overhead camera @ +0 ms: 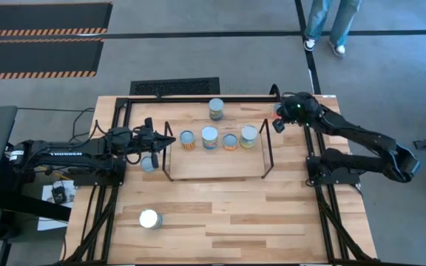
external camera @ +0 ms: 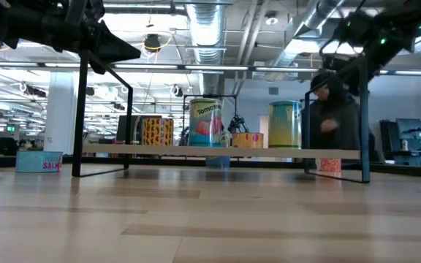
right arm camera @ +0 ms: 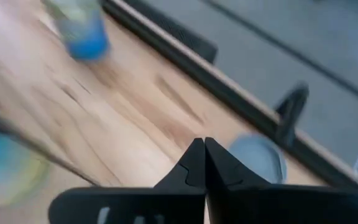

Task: Pick and place cans onto a shelf
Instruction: Put the orange can on the shelf aligned with the black beans can

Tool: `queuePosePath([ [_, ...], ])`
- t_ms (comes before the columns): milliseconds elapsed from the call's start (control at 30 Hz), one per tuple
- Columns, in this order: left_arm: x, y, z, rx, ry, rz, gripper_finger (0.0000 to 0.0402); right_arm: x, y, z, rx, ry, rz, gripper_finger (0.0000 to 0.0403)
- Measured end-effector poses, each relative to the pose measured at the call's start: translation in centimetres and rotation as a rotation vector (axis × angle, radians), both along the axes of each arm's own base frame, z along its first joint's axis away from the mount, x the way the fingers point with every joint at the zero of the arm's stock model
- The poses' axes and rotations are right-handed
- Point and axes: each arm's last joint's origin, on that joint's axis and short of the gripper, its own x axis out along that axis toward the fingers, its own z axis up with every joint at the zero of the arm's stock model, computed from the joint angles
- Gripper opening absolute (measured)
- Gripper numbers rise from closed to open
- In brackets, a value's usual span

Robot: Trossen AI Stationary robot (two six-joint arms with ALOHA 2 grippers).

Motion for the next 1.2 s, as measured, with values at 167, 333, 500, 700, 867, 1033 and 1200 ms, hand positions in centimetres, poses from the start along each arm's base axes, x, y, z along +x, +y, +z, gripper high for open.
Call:
queuePosePath([
  [167,0.0,0.0,0.0,0.021,0.005,-0.002,0.0000,-0.2,-1.6,-2.2,0.114,0.092,-0.076,0.0045],
  [333,0.0,0.0,0.0,0.024,0.007,-0.002,0.0000,0.1,-2.5,-3.8,0.171,0.162,-0.080,0.0107],
  [500,0.0,0.0,0.0,0.025,0.009,-0.001,0.0000,0.2,-3.1,-4.9,0.202,0.212,-0.074,0.0158],
  [700,0.0,0.0,0.0,0.025,0.010,-0.001,0.0000,0.1,-3.9,-5.8,0.213,0.248,-0.077,0.0167],
  [867,0.0,0.0,0.0,0.025,0.010,-0.001,0.0000,0.3,-4.8,-6.3,0.194,0.250,-0.069,0.0147],
  [1033,0.0,0.0,0.0,0.024,0.010,-0.001,0.0000,0.7,-5.1,-5.9,0.199,0.248,-0.072,0.0131],
  [1200,0.0,0.0,0.0,0.023,0.010,-0.001,0.0000,1.1,-5.6,-4.1,0.178,0.227,-0.080,0.0135],
])
